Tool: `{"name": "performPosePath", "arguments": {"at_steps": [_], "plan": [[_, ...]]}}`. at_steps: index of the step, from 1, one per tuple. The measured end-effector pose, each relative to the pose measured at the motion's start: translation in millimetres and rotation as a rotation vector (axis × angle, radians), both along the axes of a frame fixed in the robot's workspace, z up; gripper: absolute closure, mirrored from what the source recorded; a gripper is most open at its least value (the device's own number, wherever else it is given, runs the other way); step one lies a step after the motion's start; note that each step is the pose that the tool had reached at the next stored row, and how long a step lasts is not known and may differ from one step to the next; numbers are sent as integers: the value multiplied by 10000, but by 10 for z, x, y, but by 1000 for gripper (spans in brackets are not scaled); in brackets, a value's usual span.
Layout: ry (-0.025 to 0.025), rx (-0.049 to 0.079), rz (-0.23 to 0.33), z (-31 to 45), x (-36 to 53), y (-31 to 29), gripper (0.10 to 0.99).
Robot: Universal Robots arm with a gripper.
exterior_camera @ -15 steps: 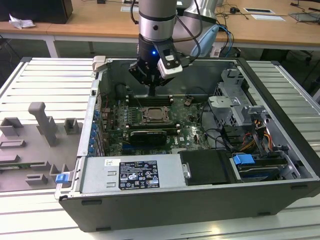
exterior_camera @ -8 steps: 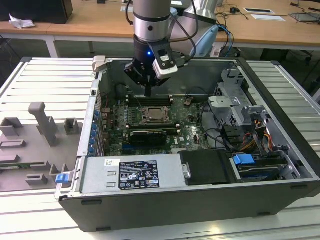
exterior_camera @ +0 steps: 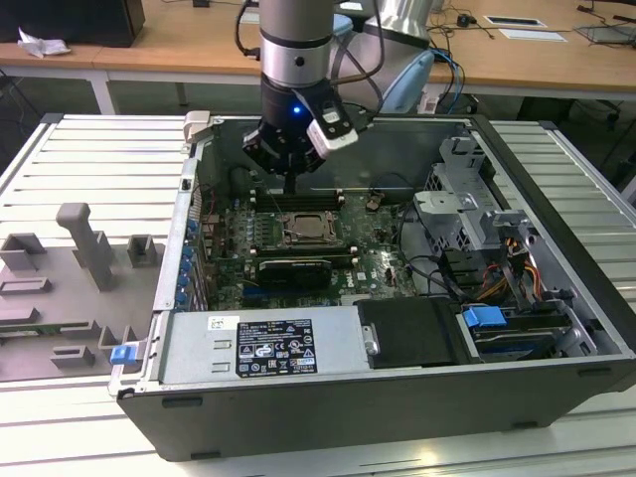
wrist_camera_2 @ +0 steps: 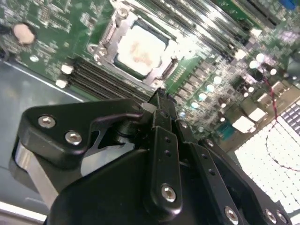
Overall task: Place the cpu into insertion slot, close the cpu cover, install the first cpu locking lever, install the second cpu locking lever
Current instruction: 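Install the first cpu locking lever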
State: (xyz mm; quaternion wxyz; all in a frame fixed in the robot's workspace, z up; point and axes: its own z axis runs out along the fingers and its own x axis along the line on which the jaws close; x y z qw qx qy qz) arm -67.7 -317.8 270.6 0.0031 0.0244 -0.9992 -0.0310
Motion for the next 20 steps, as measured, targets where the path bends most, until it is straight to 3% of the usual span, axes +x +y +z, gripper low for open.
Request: {"name": "performPosePath", "arguments": {"at_steps": [5, 8, 11, 18, 20], "plan": [[-7, 4, 5, -36, -312, 1, 980], [-6, 2, 23, -83, -398, 5, 980], [-6, 7, 21, -114, -427, 37, 980], [-6, 8, 24, -152, -432, 222, 980], [-5, 8, 27, -158, -360, 262, 980]]}}
